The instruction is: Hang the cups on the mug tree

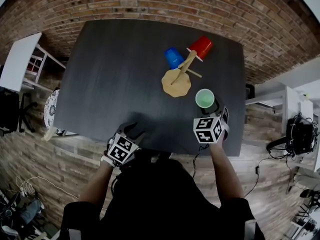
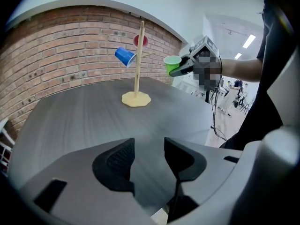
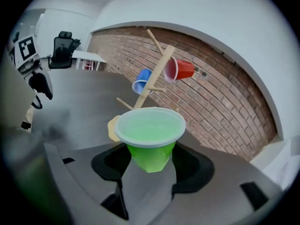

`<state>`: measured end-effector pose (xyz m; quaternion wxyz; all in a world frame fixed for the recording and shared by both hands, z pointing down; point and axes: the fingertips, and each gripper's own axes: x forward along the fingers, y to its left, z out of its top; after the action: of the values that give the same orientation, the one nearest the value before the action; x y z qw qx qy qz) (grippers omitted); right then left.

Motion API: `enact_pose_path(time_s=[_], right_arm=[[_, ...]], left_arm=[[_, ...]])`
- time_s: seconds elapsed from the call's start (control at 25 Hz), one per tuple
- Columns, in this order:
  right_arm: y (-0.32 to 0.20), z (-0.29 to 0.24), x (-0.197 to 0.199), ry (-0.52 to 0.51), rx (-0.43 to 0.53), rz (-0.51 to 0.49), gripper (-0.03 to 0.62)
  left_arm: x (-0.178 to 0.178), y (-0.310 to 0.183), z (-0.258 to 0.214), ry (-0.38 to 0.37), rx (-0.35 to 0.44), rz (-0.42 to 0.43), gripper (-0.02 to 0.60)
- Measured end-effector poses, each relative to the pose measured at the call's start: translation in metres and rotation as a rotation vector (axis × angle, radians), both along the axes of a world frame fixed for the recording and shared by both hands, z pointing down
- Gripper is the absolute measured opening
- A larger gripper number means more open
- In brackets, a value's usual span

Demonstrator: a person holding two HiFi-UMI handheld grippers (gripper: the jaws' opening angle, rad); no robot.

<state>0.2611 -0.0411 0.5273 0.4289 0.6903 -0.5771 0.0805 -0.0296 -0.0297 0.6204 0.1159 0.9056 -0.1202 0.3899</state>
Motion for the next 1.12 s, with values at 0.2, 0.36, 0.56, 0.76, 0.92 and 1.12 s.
enact_pose_path(time_s=[0.2,0.36,0.56,0.76,0.92,1.12], right_arm=[[-0.021,-0.026,0.03,0.087,0.022,0.011,0.29],[-0.044,-0.028,0.047,0.205,0.001,-0.034,0.29],[-0.081,-0.01,0.07,0.333,-0.058,-0.102,0.29],[-0.113,0.01,0.085,0.413,-0.087,-0.146,0.29],[-0.136,0.024,0.087,0.524,-0.097,-0.237,0.29],[-0.162,0.033,0.089,0.628,-0.079,-0.308,0.29]], left_arm=[[-0.006,-0.006,-0.003,0.016,0.01,-0.007,0.206],[-0.015,-0.013,-0.011,0.027,0.013,-0.026,0.206],[-0.03,-0.018,-0.014,0.009,0.026,-0.04,0.206],[-0.042,-0.017,-0.01,-0.015,0.04,-0.047,0.206],[-0.045,-0.022,-0.015,-0.033,0.032,-0.083,0.206],[-0.048,-0.024,-0.018,-0.043,0.027,-0.135,0.206]])
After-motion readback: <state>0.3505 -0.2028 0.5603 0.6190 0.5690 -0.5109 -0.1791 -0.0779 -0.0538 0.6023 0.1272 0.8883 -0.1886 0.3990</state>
